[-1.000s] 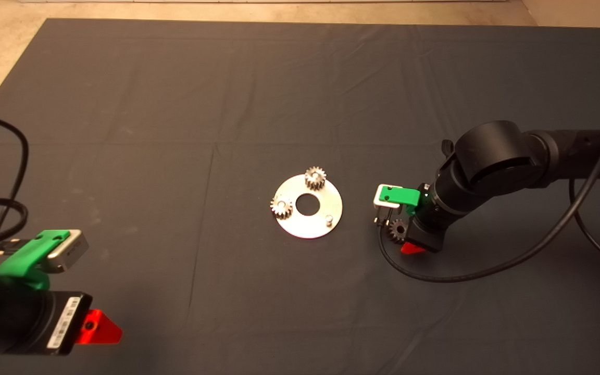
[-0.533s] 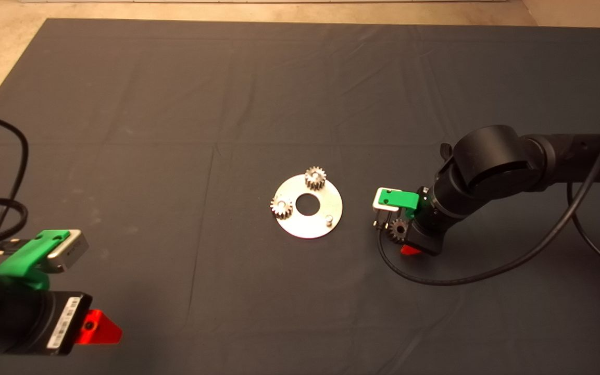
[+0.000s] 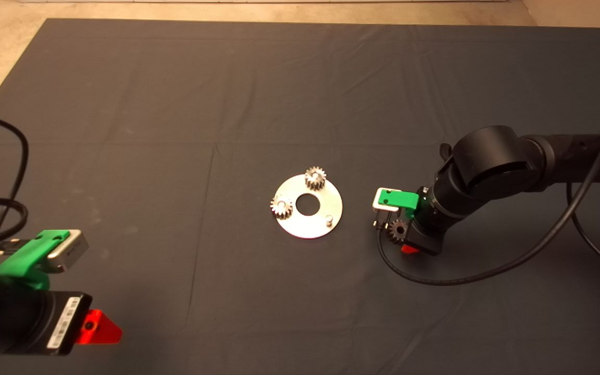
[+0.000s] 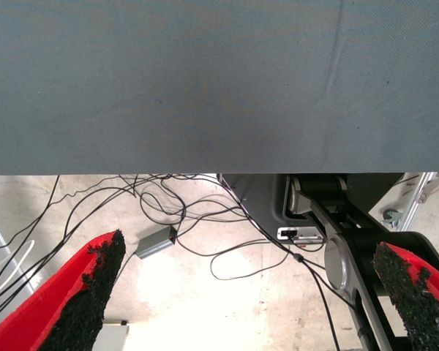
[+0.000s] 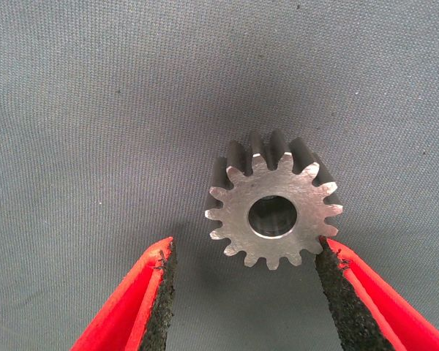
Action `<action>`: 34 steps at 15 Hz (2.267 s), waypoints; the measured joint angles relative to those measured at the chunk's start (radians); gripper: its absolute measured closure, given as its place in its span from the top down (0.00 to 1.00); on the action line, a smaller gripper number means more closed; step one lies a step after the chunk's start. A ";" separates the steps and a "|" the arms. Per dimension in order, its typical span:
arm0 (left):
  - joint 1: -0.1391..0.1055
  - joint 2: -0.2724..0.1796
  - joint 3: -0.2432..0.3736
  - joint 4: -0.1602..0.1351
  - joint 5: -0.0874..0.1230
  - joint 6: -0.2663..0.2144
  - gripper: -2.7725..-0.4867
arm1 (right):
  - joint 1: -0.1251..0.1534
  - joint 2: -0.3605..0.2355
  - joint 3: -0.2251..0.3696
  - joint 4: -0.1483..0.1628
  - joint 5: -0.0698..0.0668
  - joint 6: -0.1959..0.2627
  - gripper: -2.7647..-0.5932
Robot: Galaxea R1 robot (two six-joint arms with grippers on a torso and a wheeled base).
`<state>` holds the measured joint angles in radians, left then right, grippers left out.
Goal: Install three planetary gears onto the carrier pins
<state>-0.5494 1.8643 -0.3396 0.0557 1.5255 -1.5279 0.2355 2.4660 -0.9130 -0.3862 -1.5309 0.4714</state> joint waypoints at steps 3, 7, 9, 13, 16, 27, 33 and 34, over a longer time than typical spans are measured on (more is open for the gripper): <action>0.000 0.000 0.000 0.000 0.000 0.000 0.86 | 0.000 0.002 0.000 -0.011 0.000 0.001 0.36; 0.000 0.000 0.000 0.000 0.000 0.000 0.86 | 0.000 0.012 0.000 -0.019 -0.001 0.002 0.36; 0.000 0.000 0.000 0.000 0.000 0.000 0.86 | 0.000 0.020 0.000 -0.030 -0.004 0.002 0.29; 0.000 0.000 0.000 0.000 0.000 0.000 0.86 | -0.003 0.033 -0.021 -0.032 0.000 0.003 0.24; 0.000 0.000 0.000 0.000 0.000 0.000 0.86 | -0.009 0.033 -0.028 -0.036 0.001 0.003 0.24; 0.000 0.000 0.000 0.000 0.000 0.000 0.86 | -0.020 0.045 -0.028 -0.066 -0.014 0.006 0.23; 0.000 0.000 0.000 0.000 0.000 0.000 0.86 | -0.022 0.050 -0.028 -0.070 -0.021 0.006 0.23; 0.000 0.000 0.000 0.000 0.000 0.000 0.86 | -0.022 0.050 -0.028 -0.070 -0.021 0.006 0.23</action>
<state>-0.5494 1.8643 -0.3396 0.0557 1.5255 -1.5282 0.2135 2.5160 -0.9409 -0.4564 -1.5519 0.4770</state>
